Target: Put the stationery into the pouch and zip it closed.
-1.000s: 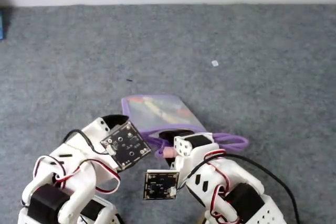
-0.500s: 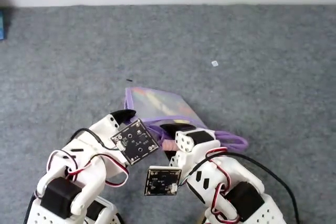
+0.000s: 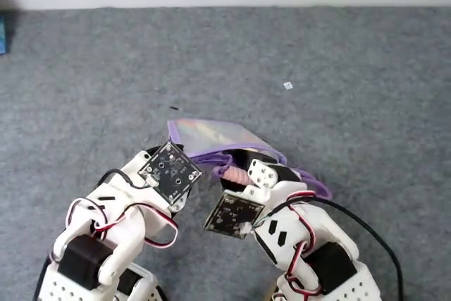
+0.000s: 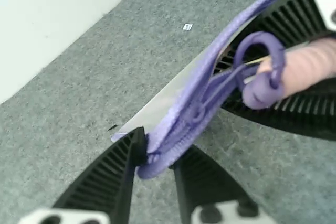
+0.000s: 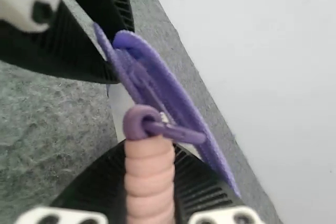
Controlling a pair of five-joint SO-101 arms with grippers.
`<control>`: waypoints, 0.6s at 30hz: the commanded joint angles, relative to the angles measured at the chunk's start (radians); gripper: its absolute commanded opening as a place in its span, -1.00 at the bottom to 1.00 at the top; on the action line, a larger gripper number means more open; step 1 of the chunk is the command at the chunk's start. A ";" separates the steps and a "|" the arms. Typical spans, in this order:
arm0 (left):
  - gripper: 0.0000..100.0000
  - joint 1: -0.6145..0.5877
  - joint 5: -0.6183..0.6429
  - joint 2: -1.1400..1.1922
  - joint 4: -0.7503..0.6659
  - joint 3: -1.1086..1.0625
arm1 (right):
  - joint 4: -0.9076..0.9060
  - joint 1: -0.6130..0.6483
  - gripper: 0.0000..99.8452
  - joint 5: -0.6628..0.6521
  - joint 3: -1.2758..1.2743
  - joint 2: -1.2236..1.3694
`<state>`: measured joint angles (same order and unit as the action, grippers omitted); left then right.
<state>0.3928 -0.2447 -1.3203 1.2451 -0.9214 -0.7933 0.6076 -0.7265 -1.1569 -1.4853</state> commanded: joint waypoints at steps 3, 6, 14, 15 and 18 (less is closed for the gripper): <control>-0.98 0.077 0.048 -0.011 0.063 0.010 | 0.041 -0.084 -0.98 0.058 0.034 -0.008; -0.98 0.172 0.098 -0.014 0.107 0.024 | 0.039 -0.120 -0.98 0.115 0.034 -0.013; -0.64 0.175 0.115 -0.009 0.057 0.051 | 0.031 -0.102 -0.98 -0.052 0.032 -0.015; -0.60 0.175 0.126 -0.009 0.044 0.050 | 0.030 -0.088 -0.98 -0.068 0.032 -0.016; -0.58 0.175 0.138 -0.008 -0.002 0.038 | 0.030 -0.035 -0.98 -0.107 0.021 -0.018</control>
<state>0.5462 -0.1235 -1.3280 1.2896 -0.9030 -0.7933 0.5309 -0.7940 -1.1600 -1.4837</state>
